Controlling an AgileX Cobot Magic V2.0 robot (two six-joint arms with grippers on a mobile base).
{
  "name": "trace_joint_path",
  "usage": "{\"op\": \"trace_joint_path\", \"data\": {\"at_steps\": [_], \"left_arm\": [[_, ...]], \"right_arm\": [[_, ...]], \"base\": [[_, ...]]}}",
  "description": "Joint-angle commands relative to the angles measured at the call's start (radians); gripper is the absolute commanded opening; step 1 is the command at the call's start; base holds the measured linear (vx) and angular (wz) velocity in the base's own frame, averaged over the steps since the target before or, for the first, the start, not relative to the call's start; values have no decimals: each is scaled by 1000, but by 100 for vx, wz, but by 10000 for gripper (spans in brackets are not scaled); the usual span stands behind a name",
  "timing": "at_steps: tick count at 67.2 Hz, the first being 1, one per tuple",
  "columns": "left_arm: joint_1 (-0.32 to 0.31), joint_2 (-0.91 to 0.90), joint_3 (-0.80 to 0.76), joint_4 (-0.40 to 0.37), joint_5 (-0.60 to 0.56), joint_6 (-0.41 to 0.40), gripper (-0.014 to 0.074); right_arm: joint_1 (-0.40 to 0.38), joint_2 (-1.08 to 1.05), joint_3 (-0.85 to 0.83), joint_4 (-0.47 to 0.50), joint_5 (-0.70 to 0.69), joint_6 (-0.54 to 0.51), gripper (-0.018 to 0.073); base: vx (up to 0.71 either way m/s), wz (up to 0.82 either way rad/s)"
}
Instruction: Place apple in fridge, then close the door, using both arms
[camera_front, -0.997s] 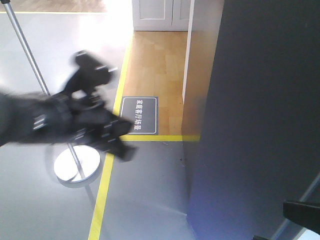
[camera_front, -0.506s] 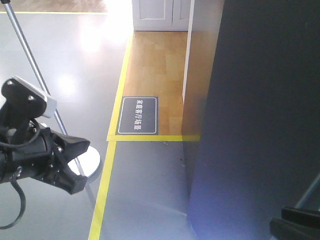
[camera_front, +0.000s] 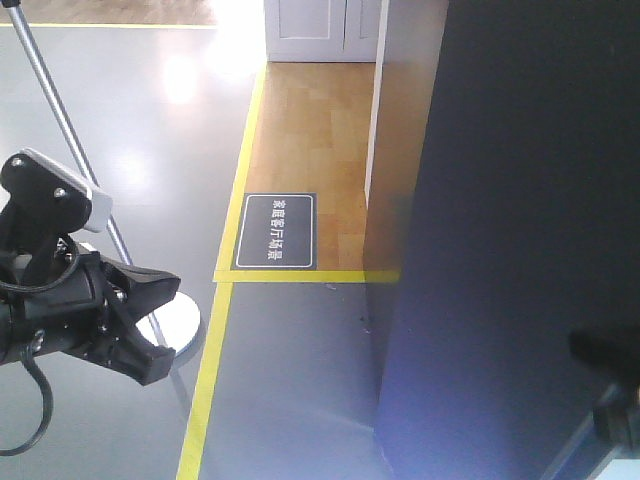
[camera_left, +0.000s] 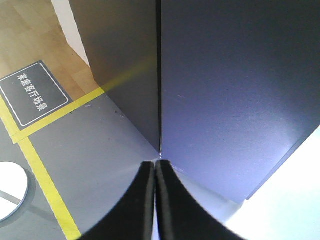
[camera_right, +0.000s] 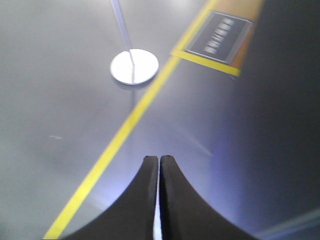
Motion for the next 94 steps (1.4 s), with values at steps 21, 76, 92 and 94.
{"op": "trace_joint_path", "data": {"at_steps": [21,76,92,94], "left_arm": [[1,-20,-24,-12,-66,-6,-6],[1,-20,-24,-12,-66,-6,-6],[1,-20,-24,-12,-66,-6,-6],[1,-20,-24,-12,-66,-6,-6]], "right_arm": [[-1,117,-148,-376,-155,308,-3],[-38,257,-158,-1189,-337,1054,-3],[-247,398,-295,-864,-361,722,-3],[-264,416,-310,-808,-361,663,-3]], "base": [[0,0],[0,0],[0,0],[0,0]]}}
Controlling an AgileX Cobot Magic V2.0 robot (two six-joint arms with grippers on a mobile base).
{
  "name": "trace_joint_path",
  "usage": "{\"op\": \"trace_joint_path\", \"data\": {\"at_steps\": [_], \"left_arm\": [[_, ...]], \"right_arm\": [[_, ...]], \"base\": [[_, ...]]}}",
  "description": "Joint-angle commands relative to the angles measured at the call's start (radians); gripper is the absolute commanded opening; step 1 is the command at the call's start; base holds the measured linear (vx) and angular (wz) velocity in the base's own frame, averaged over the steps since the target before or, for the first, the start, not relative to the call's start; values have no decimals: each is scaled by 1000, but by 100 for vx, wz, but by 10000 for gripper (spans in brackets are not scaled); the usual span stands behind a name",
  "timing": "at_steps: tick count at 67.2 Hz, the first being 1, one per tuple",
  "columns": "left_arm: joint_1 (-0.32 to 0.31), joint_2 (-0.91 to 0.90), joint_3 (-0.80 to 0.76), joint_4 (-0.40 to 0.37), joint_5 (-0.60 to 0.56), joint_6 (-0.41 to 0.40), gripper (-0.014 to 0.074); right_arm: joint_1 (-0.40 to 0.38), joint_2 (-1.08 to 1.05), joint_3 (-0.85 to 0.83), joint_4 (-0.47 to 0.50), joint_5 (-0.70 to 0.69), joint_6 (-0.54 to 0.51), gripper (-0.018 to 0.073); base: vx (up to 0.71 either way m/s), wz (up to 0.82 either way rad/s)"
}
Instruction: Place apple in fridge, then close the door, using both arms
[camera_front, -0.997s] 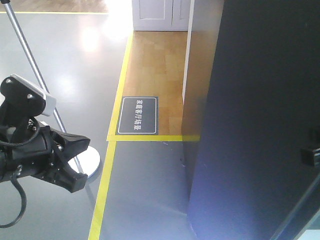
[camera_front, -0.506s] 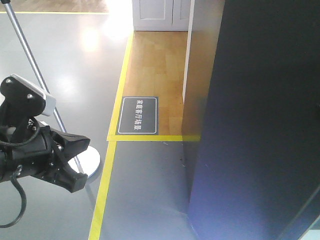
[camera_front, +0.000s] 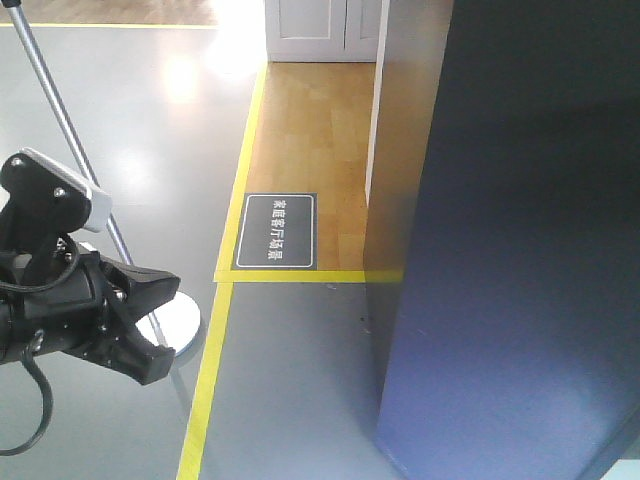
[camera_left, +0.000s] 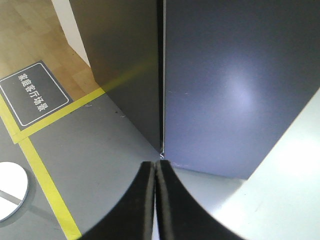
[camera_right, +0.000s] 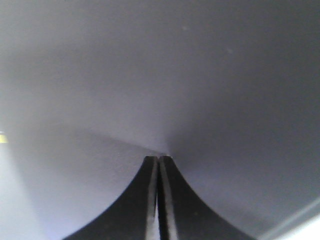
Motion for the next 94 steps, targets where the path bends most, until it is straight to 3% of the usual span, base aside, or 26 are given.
{"op": "trace_joint_path", "data": {"at_steps": [1,13,24,68,80,94], "left_arm": [[1,-20,-24,-12,-65,-6,-6],[1,-20,-24,-12,-65,-6,-6],[1,-20,-24,-12,-65,-6,-6],[1,-20,-24,-12,-65,-6,-6],[1,-20,-24,-12,-65,-6,-6],[1,-16,-24,-12,-65,-6,-6]], "right_arm": [[-80,52,-95,178,-56,-199,-3],[-209,148,-190,587,-61,-518,-3],[-248,207,-240,762,-117,-709,-3],[-248,652,-631,795,-315,-719,-3],[-245,795,-827,849,-217,-724,-3],[-245,808,-866,862,-173,-730,-3]], "base": [[0,0],[0,0],[0,0],[0,0],[0,0],[0,0]]}}
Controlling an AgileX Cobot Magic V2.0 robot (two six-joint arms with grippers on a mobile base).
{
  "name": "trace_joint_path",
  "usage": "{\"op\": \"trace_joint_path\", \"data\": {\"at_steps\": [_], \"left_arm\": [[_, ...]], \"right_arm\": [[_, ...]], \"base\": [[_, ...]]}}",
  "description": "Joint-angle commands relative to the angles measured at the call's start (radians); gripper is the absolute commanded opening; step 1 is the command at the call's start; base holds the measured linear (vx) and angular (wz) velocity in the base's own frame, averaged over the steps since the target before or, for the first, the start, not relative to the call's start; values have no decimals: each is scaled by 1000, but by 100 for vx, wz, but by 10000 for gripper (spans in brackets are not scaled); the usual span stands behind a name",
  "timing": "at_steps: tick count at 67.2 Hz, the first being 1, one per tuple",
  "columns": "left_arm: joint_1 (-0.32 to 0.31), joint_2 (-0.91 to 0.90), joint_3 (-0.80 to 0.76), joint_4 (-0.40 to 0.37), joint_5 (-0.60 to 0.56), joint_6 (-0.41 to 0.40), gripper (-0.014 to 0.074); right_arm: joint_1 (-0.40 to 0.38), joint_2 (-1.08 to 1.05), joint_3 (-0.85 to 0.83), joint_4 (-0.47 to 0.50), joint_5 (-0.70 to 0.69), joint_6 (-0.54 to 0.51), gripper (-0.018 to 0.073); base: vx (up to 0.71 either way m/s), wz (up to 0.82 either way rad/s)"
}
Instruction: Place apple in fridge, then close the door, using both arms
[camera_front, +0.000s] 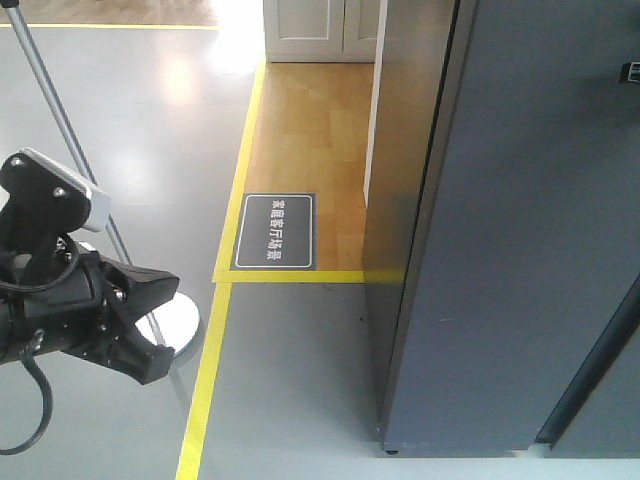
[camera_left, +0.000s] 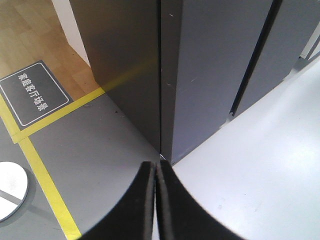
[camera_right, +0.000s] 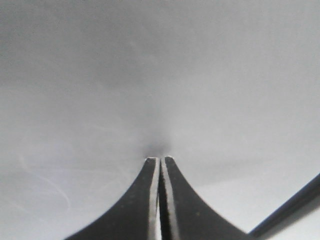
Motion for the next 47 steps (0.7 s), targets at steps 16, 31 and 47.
{"op": "trace_joint_path", "data": {"at_steps": [16,31,47], "left_arm": [[1,-16,-24,-12,-65,-6,-6],[1,-16,-24,-12,-65,-6,-6],[1,-16,-24,-12,-65,-6,-6]], "right_arm": [[12,-98,-40,50,12,-18,-3],[64,-291,207,39,-49,-64,-3],[167,-532,532,-1,-101,-65,-3]], "base": [[0,-1],[0,0],[0,0]]}}
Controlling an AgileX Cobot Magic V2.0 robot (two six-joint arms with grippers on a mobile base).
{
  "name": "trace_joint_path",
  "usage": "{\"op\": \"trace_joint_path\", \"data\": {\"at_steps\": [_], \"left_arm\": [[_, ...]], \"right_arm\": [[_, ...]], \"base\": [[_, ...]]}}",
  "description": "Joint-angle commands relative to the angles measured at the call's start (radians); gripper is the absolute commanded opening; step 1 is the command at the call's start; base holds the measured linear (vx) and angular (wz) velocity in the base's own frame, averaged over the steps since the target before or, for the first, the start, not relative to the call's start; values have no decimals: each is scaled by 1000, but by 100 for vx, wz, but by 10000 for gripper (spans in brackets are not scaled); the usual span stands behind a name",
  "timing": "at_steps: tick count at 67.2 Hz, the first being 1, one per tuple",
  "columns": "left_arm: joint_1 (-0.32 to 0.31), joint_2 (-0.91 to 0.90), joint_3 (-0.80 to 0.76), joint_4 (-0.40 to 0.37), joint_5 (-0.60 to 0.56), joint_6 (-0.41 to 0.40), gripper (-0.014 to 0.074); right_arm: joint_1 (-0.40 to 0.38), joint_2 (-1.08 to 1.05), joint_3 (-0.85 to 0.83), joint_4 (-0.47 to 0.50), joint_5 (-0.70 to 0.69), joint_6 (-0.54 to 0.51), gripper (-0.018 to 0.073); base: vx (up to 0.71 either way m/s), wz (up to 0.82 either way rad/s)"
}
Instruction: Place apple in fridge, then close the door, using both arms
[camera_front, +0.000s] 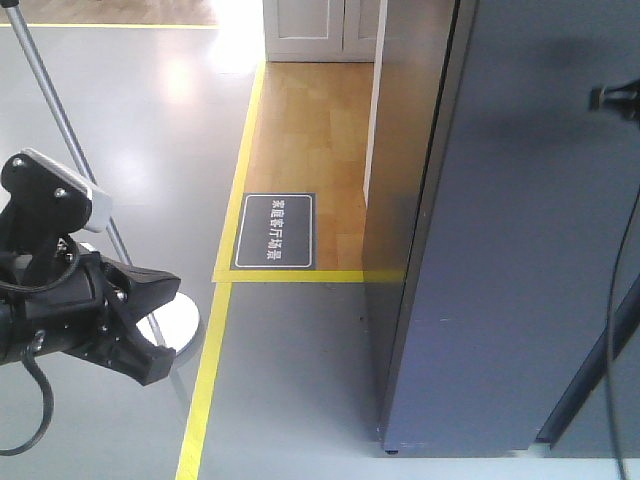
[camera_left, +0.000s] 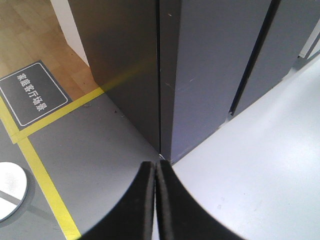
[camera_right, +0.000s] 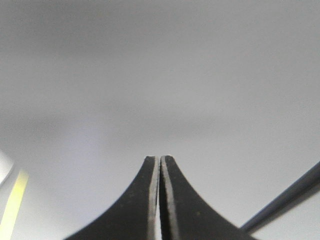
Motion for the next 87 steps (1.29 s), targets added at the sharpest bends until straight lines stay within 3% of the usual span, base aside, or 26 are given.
{"op": "trace_joint_path", "data": {"at_steps": [1,16,33,46,56,70,87], "left_arm": [[1,-16,-24,-12,-65,-6,-6],[1,-16,-24,-12,-65,-6,-6],[1,-16,-24,-12,-65,-6,-6],[1,-16,-24,-12,-65,-6,-6],[1,-16,-24,-13,-65,-6,-6],[1,-16,-24,-13,-65,-6,-6],[1,-16,-24,-13,-65,-6,-6]], "right_arm": [[35,-150,102,-25,-96,2,-3],[63,-404,363,-120,-53,85,-3],[68,-686,550,-290,168,174,-3],[145,-862,643,-368,303,270,-3],[155,-994,699,-340,360,279,-3],[155,-1155,775,-204,414,196,-3],[155,-1200,814,-195,428,197,-3]], "base": [[0,0],[0,0],[0,0],[0,0],[0,0],[0,0],[0,0]]}}
